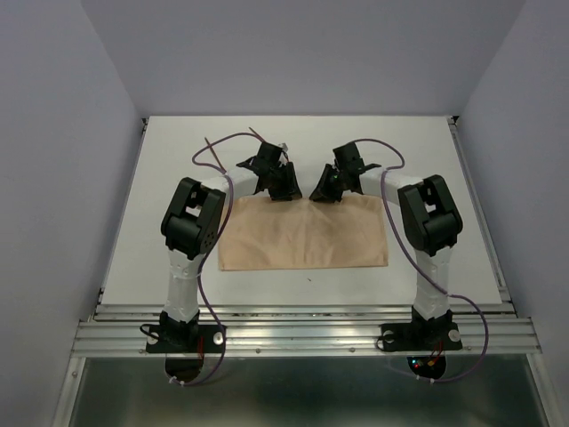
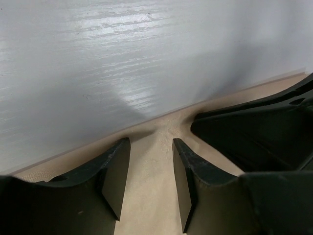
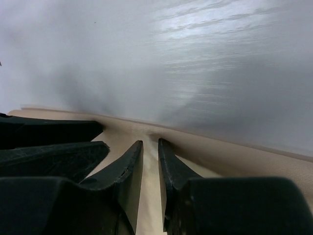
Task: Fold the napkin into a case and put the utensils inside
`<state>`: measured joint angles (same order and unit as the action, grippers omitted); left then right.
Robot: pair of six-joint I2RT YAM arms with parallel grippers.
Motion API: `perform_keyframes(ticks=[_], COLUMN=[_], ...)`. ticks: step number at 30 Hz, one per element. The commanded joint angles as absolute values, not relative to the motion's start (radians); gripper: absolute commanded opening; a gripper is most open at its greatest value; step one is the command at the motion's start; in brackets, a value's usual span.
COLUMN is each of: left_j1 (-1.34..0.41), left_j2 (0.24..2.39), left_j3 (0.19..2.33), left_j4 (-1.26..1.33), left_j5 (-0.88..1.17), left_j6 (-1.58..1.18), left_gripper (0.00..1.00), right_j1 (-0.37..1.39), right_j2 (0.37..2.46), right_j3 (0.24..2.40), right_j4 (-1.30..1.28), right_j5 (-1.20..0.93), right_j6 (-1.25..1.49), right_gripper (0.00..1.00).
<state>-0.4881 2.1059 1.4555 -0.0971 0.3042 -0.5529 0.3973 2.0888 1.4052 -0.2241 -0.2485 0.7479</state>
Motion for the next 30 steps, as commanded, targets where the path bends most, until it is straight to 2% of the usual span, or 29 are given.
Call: perform_keyframes(ticks=[1,14,20,30], left_j1=[-0.479,-0.479,-0.472,-0.344], left_j2=[2.109,2.106,2.074,1.971], left_j3=[1.465,1.479,1.514,1.381], left_j4=[-0.109,-0.130,-0.201,-0.206], left_j5=[0.288,0.293,0.247,0.248], left_j6=[-0.511,-0.465,-0.425,-0.413], left_gripper=[0.52,0.52,0.52,0.52], right_j1=[0.321,0.080,0.067,0.049], right_j2=[1.991,1.859,1.896,1.899], right_j3=[1.343,1.158,1.160,1.143], right_j4=[-0.236,-0.279,-0.305,-0.307], right_j5=[-0.222,-0.141,-0.123,-0.087], right_j6=[0.701,0.597,0.588,0.560], right_gripper=[0.25,0.25,0.25,0.26])
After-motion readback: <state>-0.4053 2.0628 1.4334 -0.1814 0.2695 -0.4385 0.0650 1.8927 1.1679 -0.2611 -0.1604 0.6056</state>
